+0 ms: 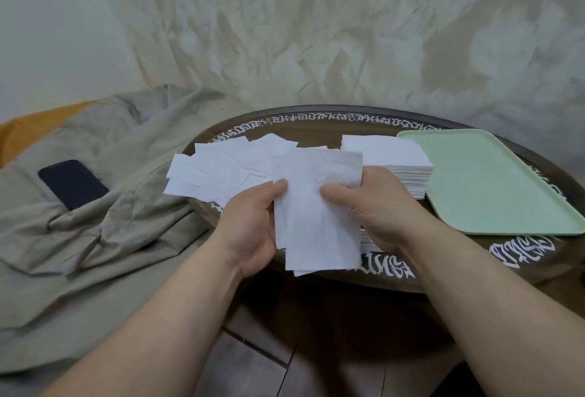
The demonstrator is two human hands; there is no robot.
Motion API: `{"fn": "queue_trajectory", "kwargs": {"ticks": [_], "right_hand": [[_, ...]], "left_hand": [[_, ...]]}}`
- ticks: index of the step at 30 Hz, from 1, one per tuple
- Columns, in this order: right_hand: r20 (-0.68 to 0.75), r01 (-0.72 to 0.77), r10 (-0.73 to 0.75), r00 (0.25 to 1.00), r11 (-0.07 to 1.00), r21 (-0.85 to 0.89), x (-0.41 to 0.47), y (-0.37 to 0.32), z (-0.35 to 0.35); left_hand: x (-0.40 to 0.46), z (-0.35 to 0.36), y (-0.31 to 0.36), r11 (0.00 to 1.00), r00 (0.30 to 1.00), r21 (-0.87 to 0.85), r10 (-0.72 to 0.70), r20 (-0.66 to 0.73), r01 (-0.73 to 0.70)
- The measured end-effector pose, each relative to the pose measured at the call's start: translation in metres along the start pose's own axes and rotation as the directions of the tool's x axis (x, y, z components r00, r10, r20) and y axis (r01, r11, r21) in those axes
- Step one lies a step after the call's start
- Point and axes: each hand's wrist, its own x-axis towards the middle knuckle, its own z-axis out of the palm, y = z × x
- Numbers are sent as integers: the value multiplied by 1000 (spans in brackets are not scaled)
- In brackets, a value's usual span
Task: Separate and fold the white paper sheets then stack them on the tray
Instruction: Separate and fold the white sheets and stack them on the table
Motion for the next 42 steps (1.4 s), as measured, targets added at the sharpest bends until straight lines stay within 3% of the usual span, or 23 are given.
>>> {"fn": "queue_trajectory", "kwargs": {"ticks": [18,26,31,35,38,42], "right_hand": [[93,8,8,996,986,-169,-1,4,-1],[65,1,8,998,990,-140,-1,5,0],[15,11,-9,1000,987,-159,-3,4,2],[-146,170,-302,942,806,-567,-2,-4,0],[-21,324,-461,887,655,-682,-2,-5,-2],[61,474,-625,778,520,-711,2,3,0]], "left_hand": [[-6,2,1,996,1000,91,12,25,-15],[-7,3,-1,993,997,116,-3,77,-6],[-7,4,-4,983,999,183,13,41,-20],[-4,-1,-3,954,998,297,35,53,-49],[-6,-3,-4,920,993,386,29,113,-71],[-6,-4,-4,923,994,375,45,101,-80]]}}
